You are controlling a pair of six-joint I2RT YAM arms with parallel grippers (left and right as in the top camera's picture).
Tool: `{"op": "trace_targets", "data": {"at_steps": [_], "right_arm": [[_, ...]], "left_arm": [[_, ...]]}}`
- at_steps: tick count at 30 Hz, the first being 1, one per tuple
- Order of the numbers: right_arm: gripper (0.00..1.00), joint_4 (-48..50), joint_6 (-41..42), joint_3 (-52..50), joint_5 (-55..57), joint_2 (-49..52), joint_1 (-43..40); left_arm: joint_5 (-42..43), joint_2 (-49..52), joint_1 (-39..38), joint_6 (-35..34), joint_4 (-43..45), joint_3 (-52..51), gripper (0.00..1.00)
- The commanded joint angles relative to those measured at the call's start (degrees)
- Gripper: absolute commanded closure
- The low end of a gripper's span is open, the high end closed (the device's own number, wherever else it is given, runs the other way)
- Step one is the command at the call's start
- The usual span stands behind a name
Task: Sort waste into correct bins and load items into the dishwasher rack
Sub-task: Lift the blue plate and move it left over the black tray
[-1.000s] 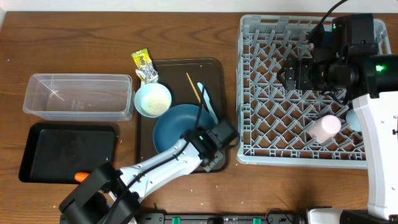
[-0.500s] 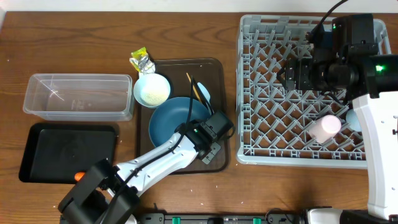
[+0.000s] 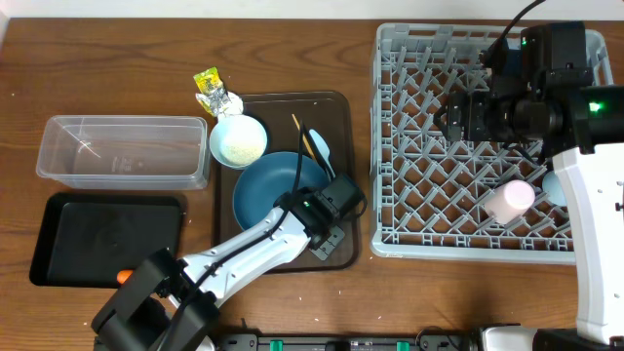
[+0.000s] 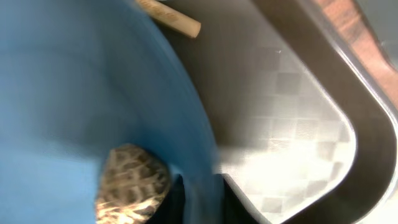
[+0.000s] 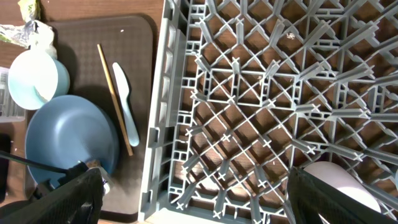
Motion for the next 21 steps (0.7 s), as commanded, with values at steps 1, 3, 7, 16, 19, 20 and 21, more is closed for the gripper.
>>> {"op": "trace_targets", "data": {"at_steps": [1, 3, 7, 16, 19, 20, 21], "right_arm": [[0.12, 0.0, 0.0, -0.1, -0.1, 0.2, 0.5], [0.12, 0.0, 0.0, -0.1, -0.1, 0.2, 0.5], [0.12, 0.0, 0.0, -0.1, -0.1, 0.2, 0.5], [0.12, 0.0, 0.0, 0.0, -0.1, 0.2, 0.5], [0.12, 0.1, 0.0, -0.1, -0.1, 0.2, 0.5], [0.12, 0.2, 0.0, 0.0, -0.1, 0.2, 0.5], [0.12, 0.2, 0.0, -0.1, -0.1, 0.2, 0.5]], "left_arm": [[0.1, 0.8, 0.3, 0.0, -0.2, 1.2, 0.94], [0.0, 0.5, 0.3, -0.3, -0.5, 1.4, 0.94], [0.0, -0.3, 0.3, -3.5, -4.4, 4.7, 0.94], [-1.2, -3.4, 1.0, -14.8, -21.6, 25.4, 0.94], [-2.2, -5.6, 3.2, -19.6, -23.9, 29.7, 0.94], [-2.7, -6.3, 4.0, -21.3, -24.2, 30.1, 0.94], [-4.0, -7.5, 5.3, -24.2, -24.5, 30.2, 0.94]]}}
